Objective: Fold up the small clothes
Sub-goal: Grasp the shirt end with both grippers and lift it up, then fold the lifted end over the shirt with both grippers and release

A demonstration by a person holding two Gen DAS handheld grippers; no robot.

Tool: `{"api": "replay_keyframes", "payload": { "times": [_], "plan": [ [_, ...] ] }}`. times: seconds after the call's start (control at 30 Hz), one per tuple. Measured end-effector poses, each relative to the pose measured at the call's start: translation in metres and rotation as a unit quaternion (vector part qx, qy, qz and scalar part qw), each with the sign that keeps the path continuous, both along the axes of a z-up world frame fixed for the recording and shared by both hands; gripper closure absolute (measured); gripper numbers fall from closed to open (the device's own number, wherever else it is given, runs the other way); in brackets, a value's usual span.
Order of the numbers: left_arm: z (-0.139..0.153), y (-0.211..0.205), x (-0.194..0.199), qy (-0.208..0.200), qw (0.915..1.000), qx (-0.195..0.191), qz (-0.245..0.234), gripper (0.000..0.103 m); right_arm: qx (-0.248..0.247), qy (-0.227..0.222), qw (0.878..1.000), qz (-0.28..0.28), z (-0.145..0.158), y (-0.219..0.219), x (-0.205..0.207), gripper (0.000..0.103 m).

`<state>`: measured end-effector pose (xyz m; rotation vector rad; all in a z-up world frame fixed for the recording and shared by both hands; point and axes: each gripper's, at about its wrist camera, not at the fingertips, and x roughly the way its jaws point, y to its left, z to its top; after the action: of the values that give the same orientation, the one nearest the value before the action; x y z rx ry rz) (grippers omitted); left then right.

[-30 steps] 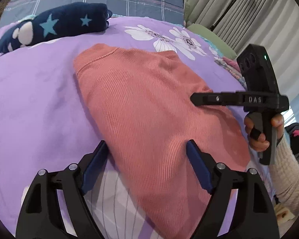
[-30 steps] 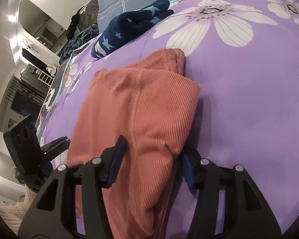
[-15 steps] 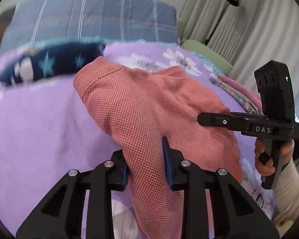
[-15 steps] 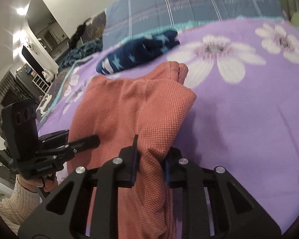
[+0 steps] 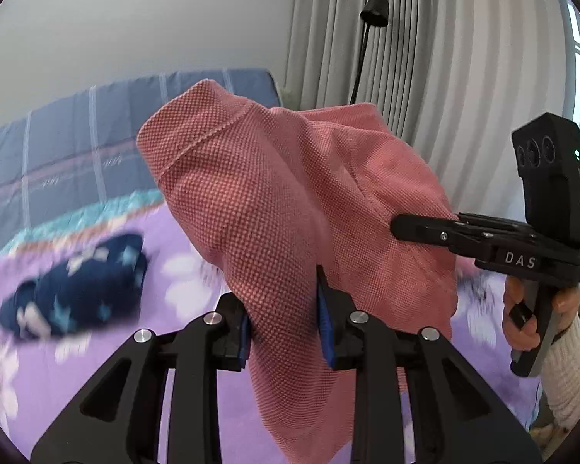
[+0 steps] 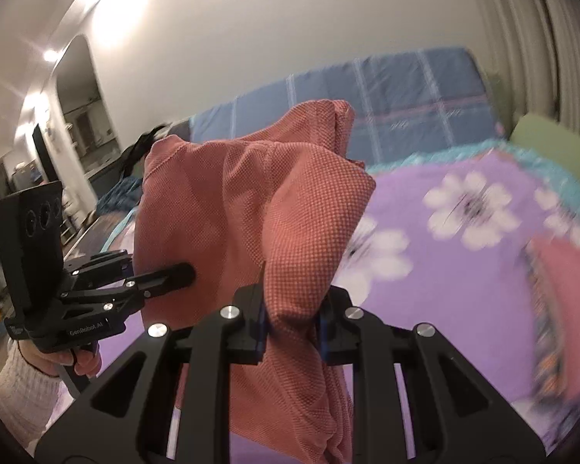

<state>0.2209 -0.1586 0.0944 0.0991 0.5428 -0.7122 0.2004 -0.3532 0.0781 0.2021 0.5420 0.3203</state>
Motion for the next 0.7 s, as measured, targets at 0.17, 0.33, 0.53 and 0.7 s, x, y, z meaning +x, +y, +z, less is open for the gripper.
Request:
{"api": "replay_keyframes", "payload": {
  "times": [0.17,0.33,0.53,0.7],
  "plan": [
    [0.02,-0.048,0.067,-0.011,0.9996,0.027,0.003,0.075,-0.011,-0.014,0.999,-0.047,0.026,-0.033,0.057,0.084],
    [0.018,-0.088,0.117,-0.047,0.9946,0.092,0.013,0.075,0.001,0.005,0.997,-0.082,0.016,-0.058,0.128,0.084],
    [-0.022,-0.109,0.173,-0.044,0.9903,0.126,0.038,0.074,0.025,0.038,0.994,-0.102,-0.027,-0.074,0.197,0.083],
    [-0.082,-0.122,0.212,-0.056,0.9769,0.187,0.087,0.049,0.008,0.069,0.989,-0.132,-0.077,-0.076,0.242,0.076]
  ]
}}
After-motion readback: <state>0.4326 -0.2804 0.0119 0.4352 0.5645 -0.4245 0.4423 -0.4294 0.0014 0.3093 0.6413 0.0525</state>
